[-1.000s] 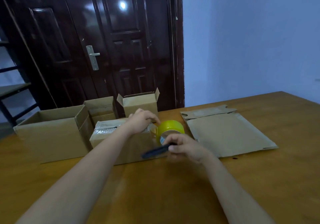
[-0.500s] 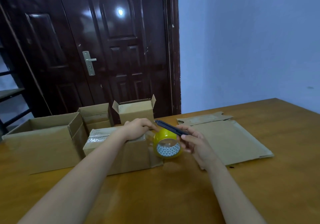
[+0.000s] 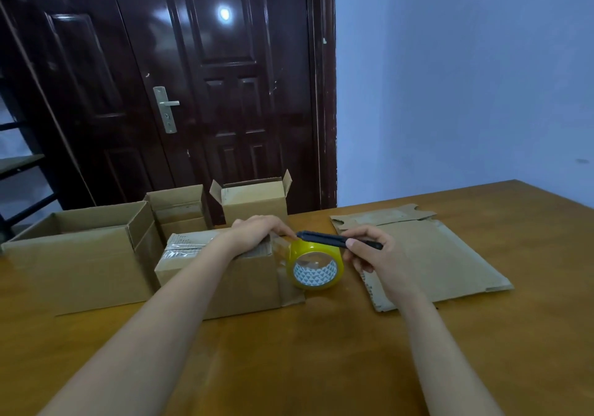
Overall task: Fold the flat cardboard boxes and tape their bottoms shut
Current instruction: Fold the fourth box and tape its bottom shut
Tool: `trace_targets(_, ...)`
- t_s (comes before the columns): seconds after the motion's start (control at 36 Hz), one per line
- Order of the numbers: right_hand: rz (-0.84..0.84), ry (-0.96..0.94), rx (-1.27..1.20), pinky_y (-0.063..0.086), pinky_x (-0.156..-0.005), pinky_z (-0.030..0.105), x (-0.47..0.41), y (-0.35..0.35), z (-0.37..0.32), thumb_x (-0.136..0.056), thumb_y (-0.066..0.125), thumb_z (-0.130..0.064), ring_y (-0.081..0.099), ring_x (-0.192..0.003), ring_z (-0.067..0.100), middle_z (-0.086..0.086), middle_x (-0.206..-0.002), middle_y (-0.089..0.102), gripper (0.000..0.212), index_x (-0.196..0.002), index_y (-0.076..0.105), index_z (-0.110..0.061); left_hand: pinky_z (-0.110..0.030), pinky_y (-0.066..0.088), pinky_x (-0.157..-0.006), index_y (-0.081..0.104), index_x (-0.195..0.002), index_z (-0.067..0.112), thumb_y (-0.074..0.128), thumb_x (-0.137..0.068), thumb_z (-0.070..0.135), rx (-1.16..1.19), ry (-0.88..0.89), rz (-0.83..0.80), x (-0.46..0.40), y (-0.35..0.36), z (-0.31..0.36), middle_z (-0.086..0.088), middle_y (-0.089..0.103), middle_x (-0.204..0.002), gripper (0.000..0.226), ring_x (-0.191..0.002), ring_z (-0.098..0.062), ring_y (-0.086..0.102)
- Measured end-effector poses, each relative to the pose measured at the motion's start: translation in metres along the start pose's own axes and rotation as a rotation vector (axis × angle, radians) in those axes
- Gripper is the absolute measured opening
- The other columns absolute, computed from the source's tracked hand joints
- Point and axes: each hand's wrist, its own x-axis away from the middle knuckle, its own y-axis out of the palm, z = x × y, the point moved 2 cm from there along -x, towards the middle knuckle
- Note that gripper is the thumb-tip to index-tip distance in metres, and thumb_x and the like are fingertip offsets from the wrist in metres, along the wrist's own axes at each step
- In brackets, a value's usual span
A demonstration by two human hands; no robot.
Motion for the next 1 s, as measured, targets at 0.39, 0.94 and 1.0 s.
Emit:
trace_targets(0.39,0.154,-0.235,0.363,0.044,-0.066,0.007,0.008,0.048,0.002,-0.087,0.063,-0.010,0.056,-0.080,-0.009,-0.013,-0.081,0.061,0.007,-0.089,0.064,-0.017,-0.034,0.017,-0.106,0.056,-0.127,0.035,0.022,-0.105,0.027,-0.051,-0.016,-0.001,0.009,-0.002,0.006,0.005,0.042,-0.132,0.042,-0.130,-0.020,0.025)
trace_targets(0.94,0.059,-0.247,0.445,0.042,-0.067,0.004,0.002,0.060,0.013,-0.090,0.060,-0.016,0.053,-0.084,-0.012,-0.015,-0.084,0.058,0.008,-0.093,0.059,-0.024,-0.045,0.017,-0.109,0.066,-0.100,0.049,0.029,-0.100,0.027,-0.042,0.050,0.049,-0.021,0.007,-0.022,0.018,0.051,-0.133,0.043,-0.127,-0.009,0.039)
trace_targets(1.0,0.053,-0.249,0.444,0.042,-0.068,0.004,0.001,0.060,0.013,-0.090,0.060,-0.015,0.053,-0.085,-0.011,-0.015,-0.083,0.057,0.009,-0.092,0.059,-0.024,-0.044,0.017,-0.108,0.066,-0.101,0.047,0.030,-0.100,0.027,-0.046,0.054,0.048,-0.022,0.008,-0.023,0.018,0.051,-0.133,0.041,-0.127,-0.009,0.039)
